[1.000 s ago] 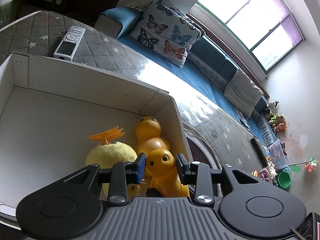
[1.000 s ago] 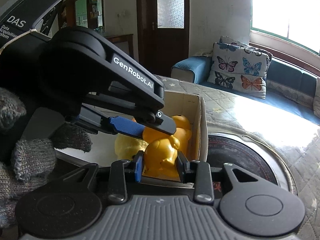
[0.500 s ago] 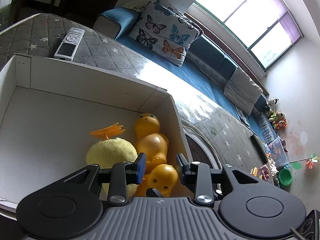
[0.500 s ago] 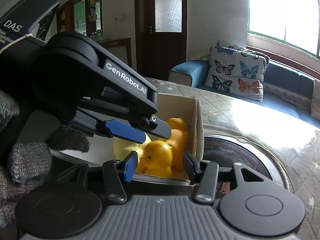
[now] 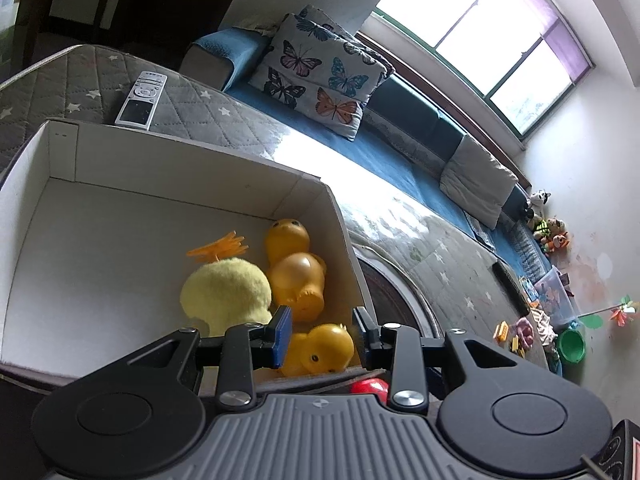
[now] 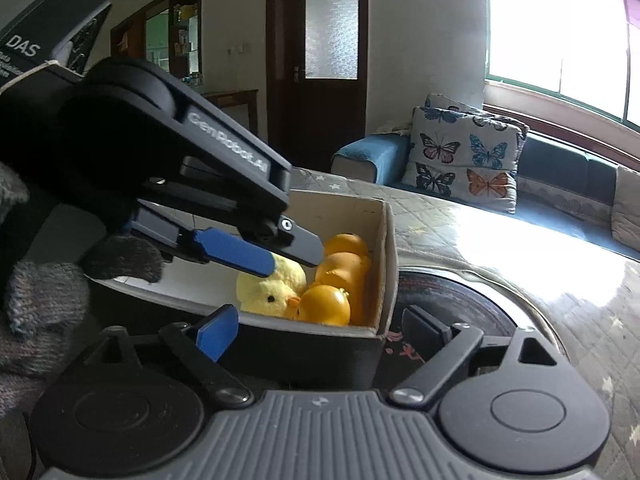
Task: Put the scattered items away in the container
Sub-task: 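Open the left gripper to release the duck beside the orange toy, then withdraw the left gripper from the box toward the white figurine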
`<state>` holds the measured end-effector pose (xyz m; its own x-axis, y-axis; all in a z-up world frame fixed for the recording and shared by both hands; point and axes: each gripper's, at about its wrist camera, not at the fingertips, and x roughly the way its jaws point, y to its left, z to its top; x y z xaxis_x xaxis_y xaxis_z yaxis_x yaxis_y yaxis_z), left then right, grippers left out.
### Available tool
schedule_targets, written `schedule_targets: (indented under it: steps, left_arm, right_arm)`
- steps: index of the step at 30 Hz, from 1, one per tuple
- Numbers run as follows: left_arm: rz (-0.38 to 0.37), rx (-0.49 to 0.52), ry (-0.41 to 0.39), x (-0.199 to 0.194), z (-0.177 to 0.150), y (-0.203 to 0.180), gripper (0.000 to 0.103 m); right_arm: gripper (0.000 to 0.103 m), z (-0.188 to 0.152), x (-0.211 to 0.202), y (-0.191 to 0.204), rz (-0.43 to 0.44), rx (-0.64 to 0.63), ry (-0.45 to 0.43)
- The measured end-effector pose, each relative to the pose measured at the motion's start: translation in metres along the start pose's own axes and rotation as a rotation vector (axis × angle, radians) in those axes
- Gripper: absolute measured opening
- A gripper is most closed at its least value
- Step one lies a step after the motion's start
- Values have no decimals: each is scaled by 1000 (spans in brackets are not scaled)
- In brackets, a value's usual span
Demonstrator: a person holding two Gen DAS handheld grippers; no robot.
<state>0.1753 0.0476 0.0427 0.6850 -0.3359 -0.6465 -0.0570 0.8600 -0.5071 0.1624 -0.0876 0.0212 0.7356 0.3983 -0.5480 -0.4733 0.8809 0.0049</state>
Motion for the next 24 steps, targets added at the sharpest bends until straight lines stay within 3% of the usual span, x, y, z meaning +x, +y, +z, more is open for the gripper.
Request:
schedule_targets:
  steps: [5,12,24]
  left_arm:
    - [-10,29,-5,-8,-10,-7,36]
    - [-14,59,-2,-17,-27,-14,36]
    - [-17,85,15,-26,-55,-13,36]
  right_arm:
    - [103,-5,-12,0,-26,8,-19]
    - [103,-18,-26,7,-65,-2,-24]
    - [103,-49,-41,1,-50,61,18]
